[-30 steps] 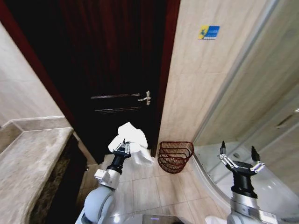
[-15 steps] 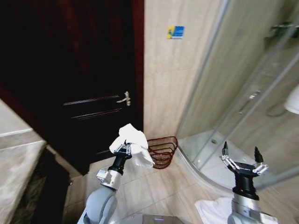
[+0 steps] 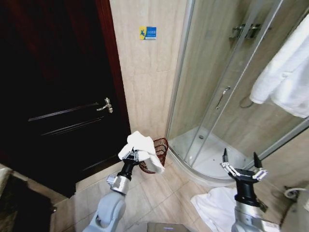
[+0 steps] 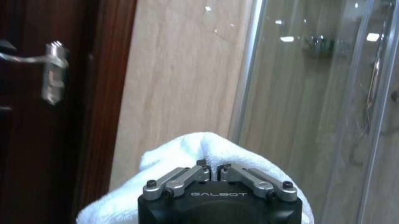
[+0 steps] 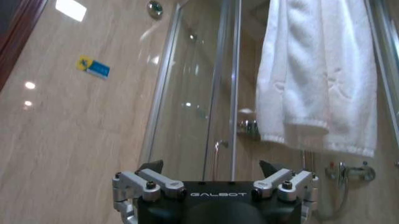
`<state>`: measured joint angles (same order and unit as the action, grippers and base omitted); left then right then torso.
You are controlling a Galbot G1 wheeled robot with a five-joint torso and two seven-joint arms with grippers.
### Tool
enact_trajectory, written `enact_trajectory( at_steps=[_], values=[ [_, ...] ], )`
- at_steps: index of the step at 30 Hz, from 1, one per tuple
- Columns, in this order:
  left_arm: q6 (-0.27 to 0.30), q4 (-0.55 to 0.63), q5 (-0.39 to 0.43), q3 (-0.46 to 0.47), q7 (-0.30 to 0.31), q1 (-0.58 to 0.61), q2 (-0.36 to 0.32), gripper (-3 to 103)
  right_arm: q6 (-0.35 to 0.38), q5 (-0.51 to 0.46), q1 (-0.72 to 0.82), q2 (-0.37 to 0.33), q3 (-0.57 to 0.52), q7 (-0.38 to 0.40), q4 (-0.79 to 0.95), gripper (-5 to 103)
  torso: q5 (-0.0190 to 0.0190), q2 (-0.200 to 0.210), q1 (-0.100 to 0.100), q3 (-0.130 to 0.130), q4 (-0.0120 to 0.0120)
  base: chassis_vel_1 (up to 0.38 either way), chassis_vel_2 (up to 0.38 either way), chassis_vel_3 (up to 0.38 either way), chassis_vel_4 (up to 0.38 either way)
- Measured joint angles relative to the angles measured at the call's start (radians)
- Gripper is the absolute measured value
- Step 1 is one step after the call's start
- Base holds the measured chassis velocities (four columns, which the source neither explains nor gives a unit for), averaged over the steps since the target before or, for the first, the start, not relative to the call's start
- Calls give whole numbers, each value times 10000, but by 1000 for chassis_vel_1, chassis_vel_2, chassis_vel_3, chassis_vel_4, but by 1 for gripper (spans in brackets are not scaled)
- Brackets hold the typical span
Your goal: Discard the used towel into the hamper.
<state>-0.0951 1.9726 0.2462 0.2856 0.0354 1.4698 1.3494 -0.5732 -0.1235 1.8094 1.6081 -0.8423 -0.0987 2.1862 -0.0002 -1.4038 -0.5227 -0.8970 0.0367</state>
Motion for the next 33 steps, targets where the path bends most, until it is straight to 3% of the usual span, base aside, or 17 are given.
enact_trajectory(
  at_steps=[10,18,25,33],
  values=[
    [-135,-2936,619,-603,-159,-2181,-834,4,-140,336,49,0,165,15,-323,100,1,0,0,0,-1,0,0,0,0],
    [-154,-4046,1313,-799,-335,-3088,-1431,4,-453,430,235,0,263,4,63,100,0,0,1,0,-1,-37,39,36,-39],
    [-157,-4567,1449,-958,-482,-3363,-1461,4,-731,489,404,0,298,-107,219,100,0,0,-1,-1,-3,-131,120,123,-131],
    [-290,-5296,1465,-1274,-557,-3823,-1162,4,-1392,466,401,0,409,-1042,205,100,3,3,-10,-3,0,-126,90,97,-90]
  ],
)
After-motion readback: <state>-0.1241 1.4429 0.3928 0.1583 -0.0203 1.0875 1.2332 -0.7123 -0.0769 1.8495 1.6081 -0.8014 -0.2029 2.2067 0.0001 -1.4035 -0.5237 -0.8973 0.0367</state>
